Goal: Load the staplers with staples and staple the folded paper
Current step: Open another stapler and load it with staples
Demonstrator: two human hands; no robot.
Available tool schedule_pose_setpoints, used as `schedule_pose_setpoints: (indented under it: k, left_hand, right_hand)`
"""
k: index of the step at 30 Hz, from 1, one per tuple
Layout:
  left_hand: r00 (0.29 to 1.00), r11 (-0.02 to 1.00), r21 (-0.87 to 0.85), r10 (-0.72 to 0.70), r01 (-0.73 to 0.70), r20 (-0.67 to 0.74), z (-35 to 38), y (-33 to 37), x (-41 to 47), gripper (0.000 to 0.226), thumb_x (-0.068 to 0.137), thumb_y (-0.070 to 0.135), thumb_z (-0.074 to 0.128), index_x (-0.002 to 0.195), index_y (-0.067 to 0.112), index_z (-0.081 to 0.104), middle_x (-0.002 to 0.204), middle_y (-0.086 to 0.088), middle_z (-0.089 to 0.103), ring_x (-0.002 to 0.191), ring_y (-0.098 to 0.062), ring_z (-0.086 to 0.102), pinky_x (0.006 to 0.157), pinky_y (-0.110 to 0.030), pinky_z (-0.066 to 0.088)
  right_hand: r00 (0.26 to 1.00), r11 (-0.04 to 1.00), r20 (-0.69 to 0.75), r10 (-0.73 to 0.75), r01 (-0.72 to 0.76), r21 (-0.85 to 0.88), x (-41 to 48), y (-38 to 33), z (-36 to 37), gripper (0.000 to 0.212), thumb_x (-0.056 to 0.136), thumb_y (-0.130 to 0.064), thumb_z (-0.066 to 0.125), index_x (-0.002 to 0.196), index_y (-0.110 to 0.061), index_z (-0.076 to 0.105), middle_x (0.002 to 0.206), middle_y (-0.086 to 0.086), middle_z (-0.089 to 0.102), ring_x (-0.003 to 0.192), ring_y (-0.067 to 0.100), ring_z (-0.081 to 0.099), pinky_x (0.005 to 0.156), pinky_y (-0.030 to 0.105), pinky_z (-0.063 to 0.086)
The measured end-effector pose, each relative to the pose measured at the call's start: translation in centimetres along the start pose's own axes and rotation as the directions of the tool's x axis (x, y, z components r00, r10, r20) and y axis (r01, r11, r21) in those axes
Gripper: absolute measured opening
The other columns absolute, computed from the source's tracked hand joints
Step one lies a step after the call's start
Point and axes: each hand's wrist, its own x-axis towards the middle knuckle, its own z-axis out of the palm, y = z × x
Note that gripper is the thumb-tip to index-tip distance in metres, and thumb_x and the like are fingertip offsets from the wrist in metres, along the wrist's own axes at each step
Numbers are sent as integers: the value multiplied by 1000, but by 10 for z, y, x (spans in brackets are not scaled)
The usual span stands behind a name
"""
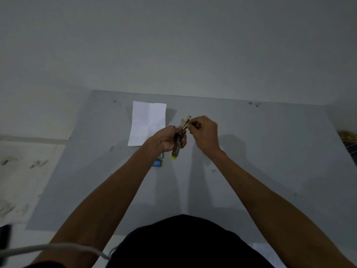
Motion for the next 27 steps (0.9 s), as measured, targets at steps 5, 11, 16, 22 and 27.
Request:
schedule_pose_setpoints:
  k: [5, 11, 16, 22, 27]
  left_hand:
    - [1000, 999, 29, -29, 29, 12, 0, -2, 0, 29, 103, 23, 35, 90, 5, 53, 75, -7, 48, 61, -14, 43, 43, -19, 46]
    - [1000, 998, 56, -29, 28, 12, 1, -1, 0, 32, 103, 24, 33, 85, 6, 52, 71, -7, 46, 56, -13, 40, 42, -18, 44]
    - [999, 997, 54, -48, 47, 12, 1, -1, -2, 30, 103, 23, 33, 87, 6, 52, 71, -6, 45, 54, -13, 42, 42, -17, 44]
    - [997, 994, 88, -64, 61, 34, 2, -3, -6, 31, 103, 21, 34, 83, 4, 51, 67, -8, 49, 40, -14, 49, 42, -18, 46]
    - [1000, 992, 128, -15, 18, -22, 8, -4, -9, 28, 102, 15, 32, 83, 4, 49, 70, -8, 46, 51, -16, 46, 42, -19, 46]
  right_hand:
    - [998, 998, 28, 56, -56, -8, -1, 5, 1, 12, 80, 2, 64, 86, -3, 73, 87, 11, 68, 78, 28, 66, 75, 48, 55]
    - [996, 995, 77, -43, 50, -90, -6, 4, -2, 16, 85, 4, 60, 94, 1, 73, 90, 15, 66, 80, 24, 63, 72, 35, 52]
    - [997, 994, 66, -41, 47, -97, -5, 8, -3, 28, 88, 8, 51, 106, 0, 71, 96, 14, 67, 82, 21, 62, 73, 29, 50]
    - [970, 966, 17, 241, -242, 94, 1, 2, -3, 23, 91, -18, 61, 111, -8, 66, 95, 6, 68, 82, 18, 65, 79, 37, 56]
    - [928, 910, 104, 359, -372, 180, 5, -1, -5, 13, 89, -22, 65, 89, -10, 67, 83, 9, 72, 77, 26, 69, 70, 43, 59]
